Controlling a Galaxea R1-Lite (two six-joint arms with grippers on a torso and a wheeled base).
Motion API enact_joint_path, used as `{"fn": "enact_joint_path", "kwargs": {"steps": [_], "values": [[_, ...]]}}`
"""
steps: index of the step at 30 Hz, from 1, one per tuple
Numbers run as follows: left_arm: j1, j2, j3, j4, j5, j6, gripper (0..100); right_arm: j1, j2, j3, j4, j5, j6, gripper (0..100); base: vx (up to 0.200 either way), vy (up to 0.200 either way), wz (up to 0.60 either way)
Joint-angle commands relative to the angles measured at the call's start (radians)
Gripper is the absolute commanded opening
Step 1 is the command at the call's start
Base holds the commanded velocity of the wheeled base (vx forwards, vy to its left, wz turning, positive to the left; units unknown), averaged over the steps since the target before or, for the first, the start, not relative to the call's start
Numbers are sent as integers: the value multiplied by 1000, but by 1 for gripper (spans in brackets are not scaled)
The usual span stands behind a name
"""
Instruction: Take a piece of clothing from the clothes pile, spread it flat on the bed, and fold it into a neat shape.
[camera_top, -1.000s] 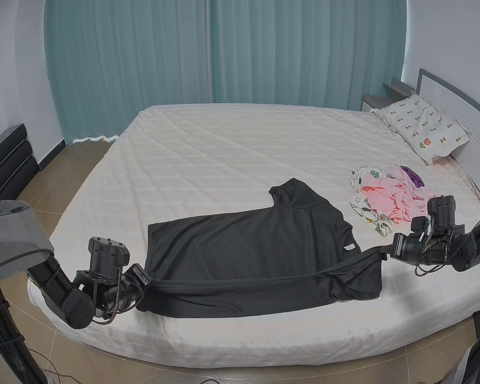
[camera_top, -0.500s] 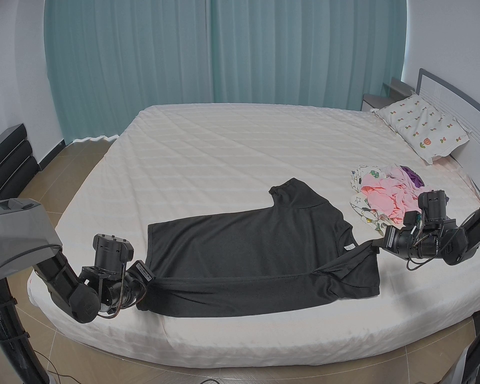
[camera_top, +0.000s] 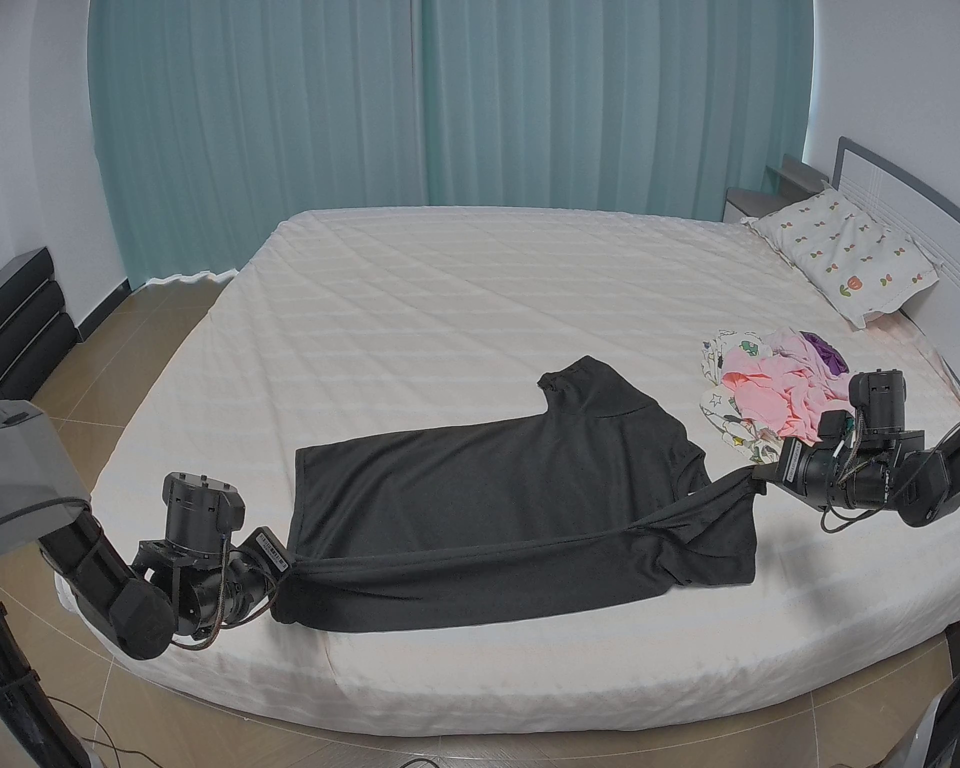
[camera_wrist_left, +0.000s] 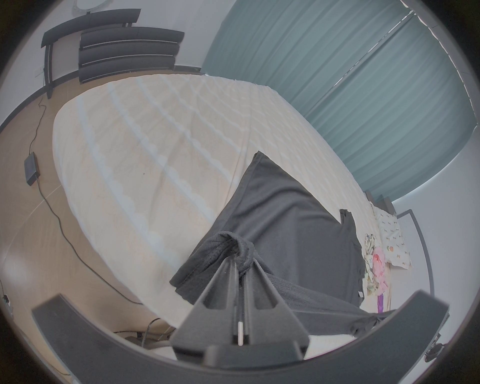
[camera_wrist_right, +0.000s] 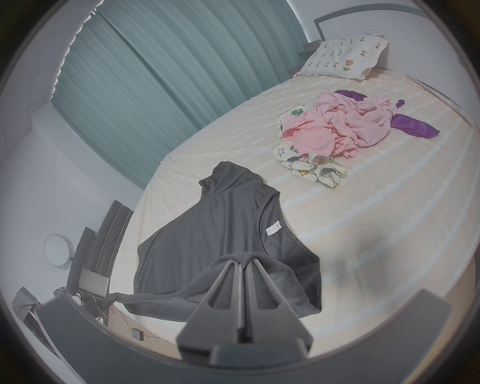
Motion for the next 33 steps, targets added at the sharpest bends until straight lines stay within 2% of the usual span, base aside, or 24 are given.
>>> {"fn": "enact_joint_path", "kwargs": {"steps": [1, 4, 15, 33], "values": [[-8, -88, 61, -2, -42, -1, 0, 0, -53, 21, 0, 0, -1, 0, 0, 0, 0], [-8, -136, 94, 0, -97, -1, 0, 0, -73, 44, 0, 0, -1, 0, 0, 0, 0], [3, -146, 102, 0, -98, 1, 0, -3, -127, 74, 8, 0, -4, 0, 0, 0, 0], [33, 24, -27, -11, -101, -1, 0, 7, 37, -35, 3, -2, -7, 0, 0, 0, 0]]}}
